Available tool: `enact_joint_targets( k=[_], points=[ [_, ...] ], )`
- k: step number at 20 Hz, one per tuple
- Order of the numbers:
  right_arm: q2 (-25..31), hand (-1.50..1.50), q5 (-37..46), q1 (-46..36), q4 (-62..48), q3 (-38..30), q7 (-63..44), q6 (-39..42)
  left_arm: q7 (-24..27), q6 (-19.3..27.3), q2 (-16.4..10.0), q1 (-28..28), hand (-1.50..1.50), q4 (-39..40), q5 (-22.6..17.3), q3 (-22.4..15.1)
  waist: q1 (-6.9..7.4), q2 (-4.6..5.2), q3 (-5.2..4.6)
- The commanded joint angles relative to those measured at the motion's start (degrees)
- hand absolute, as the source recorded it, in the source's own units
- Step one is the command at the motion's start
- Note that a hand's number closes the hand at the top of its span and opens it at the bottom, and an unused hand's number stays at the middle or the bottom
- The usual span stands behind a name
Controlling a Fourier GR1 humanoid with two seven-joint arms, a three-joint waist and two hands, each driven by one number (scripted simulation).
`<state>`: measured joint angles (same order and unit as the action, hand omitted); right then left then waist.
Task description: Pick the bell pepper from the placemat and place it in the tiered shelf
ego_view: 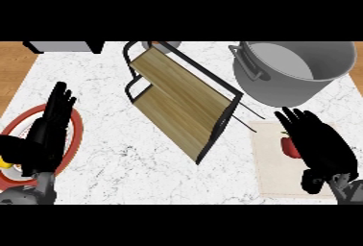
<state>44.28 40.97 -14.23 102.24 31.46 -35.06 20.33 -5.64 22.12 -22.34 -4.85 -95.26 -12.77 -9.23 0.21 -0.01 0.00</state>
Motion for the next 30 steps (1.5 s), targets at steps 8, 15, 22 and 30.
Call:
enact_joint_targets(
  k=[8,15,22,30],
  points=[
    [-6.76,-1.5,8.57,1.99,-9.9,-7.29,11.78,-1.95,0.95,-5.07,1.88,3.27,0.0,-1.4,2.48,4.9,0.01,-0.01,0.01],
    [-9.01,-1.5,13.8,3.79,-17.31,-10.93,18.74,-3.34,-1.76,-5.92,5.82,0.44,0.0,0.0,4.74,5.17,-0.11,0.01,0.01],
    [-11.85,-1.5,16.28,2.64,-21.77,-14.52,25.6,-5.44,1.03,-9.0,6.53,1.2,0.0,1.92,5.17,8.65,-0.05,0.03,0.0],
    [-18.07,-1.5,22.94,3.32,-29.57,-16.4,28.54,-10.56,-3.38,-7.24,10.22,-0.17,0.0,-0.1,11.16,6.68,-0.13,0.01,0.01]
  ],
)
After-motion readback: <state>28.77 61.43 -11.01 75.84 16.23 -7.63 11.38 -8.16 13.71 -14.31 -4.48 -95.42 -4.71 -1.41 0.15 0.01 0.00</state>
